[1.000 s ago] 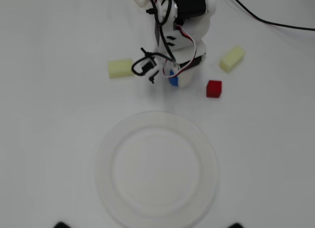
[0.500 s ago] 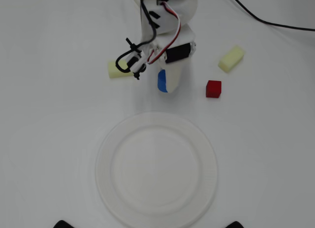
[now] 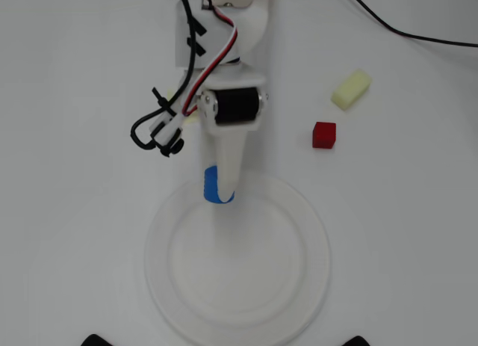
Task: Grasp a blue block and put it in the dish.
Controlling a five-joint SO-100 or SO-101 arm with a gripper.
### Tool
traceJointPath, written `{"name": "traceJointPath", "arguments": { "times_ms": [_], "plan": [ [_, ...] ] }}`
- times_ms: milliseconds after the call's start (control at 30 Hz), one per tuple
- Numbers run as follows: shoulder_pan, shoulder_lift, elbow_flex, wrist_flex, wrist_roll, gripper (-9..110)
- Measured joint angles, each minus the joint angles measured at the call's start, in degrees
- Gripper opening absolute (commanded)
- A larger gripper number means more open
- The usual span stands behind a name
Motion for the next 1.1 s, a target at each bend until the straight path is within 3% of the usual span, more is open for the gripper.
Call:
{"name": "traceJointPath", "arguments": {
  "times_ms": [567,1100],
  "plan": [
    [-4.22,-27.95,-16.79,-0.09,-0.79,1],
    [-3.08,-28.30,-21.71,8.09,-2.55,27]
  ]
}}
